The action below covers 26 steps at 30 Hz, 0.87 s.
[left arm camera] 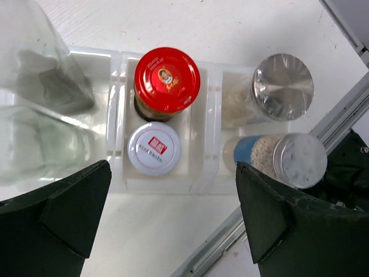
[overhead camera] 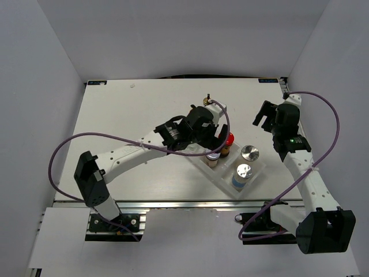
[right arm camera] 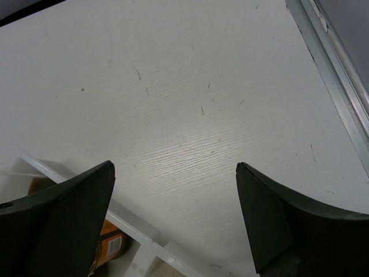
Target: Organize the condiment bottles
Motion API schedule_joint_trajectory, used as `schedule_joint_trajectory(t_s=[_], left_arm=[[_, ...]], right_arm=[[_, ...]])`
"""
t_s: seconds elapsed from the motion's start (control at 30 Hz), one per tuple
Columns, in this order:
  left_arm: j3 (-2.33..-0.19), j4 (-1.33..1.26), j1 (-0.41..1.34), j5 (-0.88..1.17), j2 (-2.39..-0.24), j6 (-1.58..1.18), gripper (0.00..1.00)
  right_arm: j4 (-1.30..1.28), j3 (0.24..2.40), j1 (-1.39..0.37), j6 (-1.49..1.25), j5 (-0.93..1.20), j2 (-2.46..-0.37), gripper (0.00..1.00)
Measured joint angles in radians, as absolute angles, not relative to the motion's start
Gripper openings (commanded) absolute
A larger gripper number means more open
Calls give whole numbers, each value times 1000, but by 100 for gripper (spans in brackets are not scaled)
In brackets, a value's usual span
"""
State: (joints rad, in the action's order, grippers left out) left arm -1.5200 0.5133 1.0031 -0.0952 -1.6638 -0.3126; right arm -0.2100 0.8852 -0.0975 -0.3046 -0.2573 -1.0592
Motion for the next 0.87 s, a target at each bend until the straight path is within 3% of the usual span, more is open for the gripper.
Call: schedule_joint_trajectory(t_s=[0.2, 0.43, 0.5, 0.7, 0.87], left_arm=[[-1362, 560, 1005, -241, -1494, -349, 98], [-1077, 641, 969, -636, -1165, -502, 98], [-1031, 617, 859, -686, -1112, -533, 98], [-896, 427, 311, -695, -1116, -603, 98], [-907, 315, 145, -594, -1178, -609, 98]], right_arm=[[-209, 885, -97, -305, -252, -1062, 89], [-218, 886, -97, -306, -261, -1085, 89], [-219, 886, -97, -306, -262, -1089, 89], [-226, 886, -97, -305, -287, -1090, 89], [-225, 886, -97, -305, -311, -1085, 90]])
